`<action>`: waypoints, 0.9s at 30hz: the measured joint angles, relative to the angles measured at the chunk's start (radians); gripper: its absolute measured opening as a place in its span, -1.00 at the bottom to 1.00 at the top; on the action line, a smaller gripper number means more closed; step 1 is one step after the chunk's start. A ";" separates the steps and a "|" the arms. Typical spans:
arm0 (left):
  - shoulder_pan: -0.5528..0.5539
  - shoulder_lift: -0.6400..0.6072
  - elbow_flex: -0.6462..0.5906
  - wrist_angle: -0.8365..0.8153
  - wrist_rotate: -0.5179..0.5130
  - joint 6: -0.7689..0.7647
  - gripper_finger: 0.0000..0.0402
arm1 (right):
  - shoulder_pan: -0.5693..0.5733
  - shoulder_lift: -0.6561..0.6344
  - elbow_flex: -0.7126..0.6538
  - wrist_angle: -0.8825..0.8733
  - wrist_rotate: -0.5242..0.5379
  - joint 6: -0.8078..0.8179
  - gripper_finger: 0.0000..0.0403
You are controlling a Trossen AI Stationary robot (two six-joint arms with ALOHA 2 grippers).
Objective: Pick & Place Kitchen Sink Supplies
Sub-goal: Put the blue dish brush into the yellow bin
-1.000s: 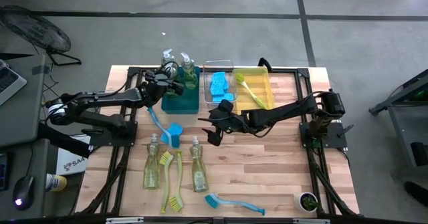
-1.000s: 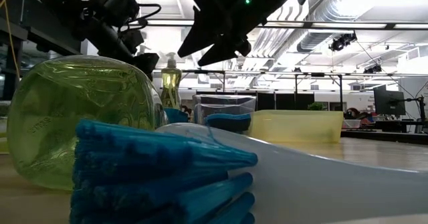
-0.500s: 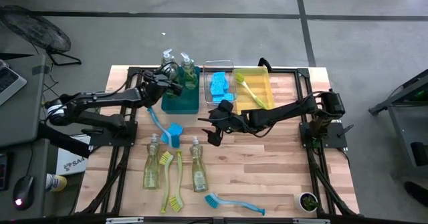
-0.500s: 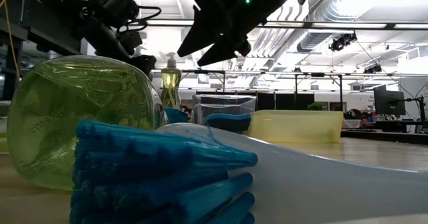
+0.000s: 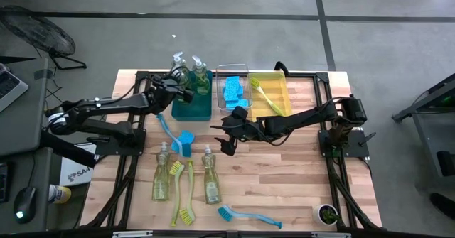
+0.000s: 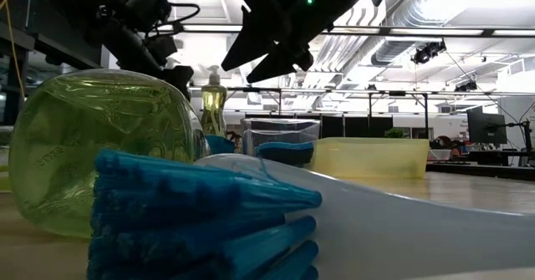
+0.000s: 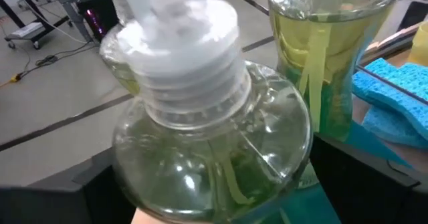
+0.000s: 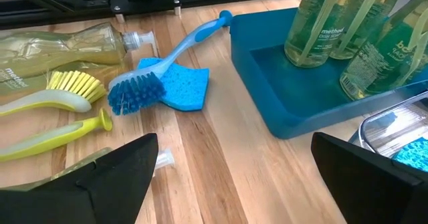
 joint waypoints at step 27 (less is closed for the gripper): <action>-0.001 -0.488 -0.001 -0.354 0.533 -0.037 0.97 | -0.001 0.000 0.000 -0.087 -0.178 0.410 0.92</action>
